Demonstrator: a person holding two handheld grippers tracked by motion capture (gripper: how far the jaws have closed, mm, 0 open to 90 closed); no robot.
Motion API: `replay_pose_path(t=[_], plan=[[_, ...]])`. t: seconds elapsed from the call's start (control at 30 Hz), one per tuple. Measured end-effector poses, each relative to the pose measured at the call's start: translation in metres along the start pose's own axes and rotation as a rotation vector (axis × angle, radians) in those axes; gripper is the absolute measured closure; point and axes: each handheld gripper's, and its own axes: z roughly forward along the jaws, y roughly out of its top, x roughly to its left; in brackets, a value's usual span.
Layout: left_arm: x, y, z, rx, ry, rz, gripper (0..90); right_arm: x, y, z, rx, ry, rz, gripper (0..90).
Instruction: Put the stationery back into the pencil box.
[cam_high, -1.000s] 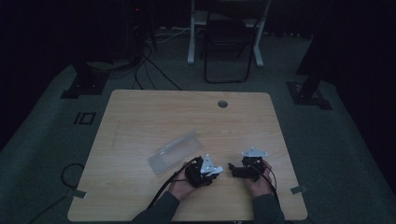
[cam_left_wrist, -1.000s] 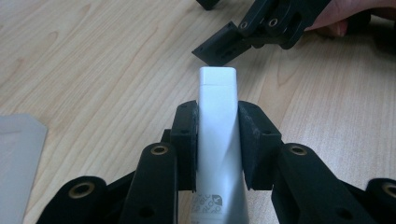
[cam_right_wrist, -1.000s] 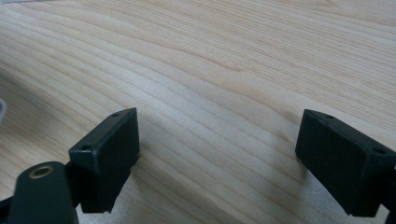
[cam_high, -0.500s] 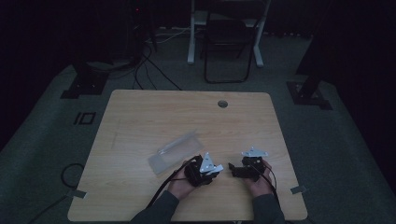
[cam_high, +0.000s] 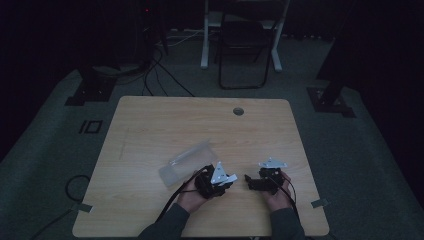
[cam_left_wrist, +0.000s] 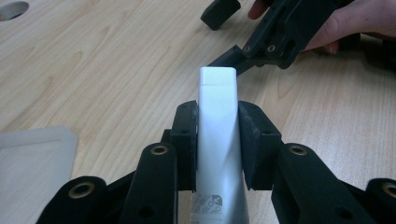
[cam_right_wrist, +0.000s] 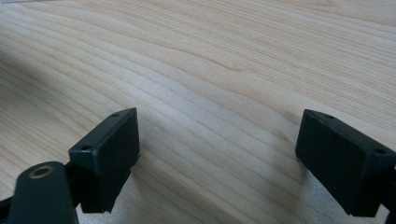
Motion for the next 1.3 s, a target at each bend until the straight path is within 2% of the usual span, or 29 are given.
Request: replay_pose_path(t=[0.63,1.3], plan=[[0.007,0.002,-0.014,-0.028,0.03,-0.004,70.0,0.0,0.0,0.0,0.0,0.0,-0.001,13.3],[0.015,-0.001,-0.021,-0.033,0.059,-0.005,69.9,0.0,0.0,0.0,0.0,0.0,-0.001,13.3]])
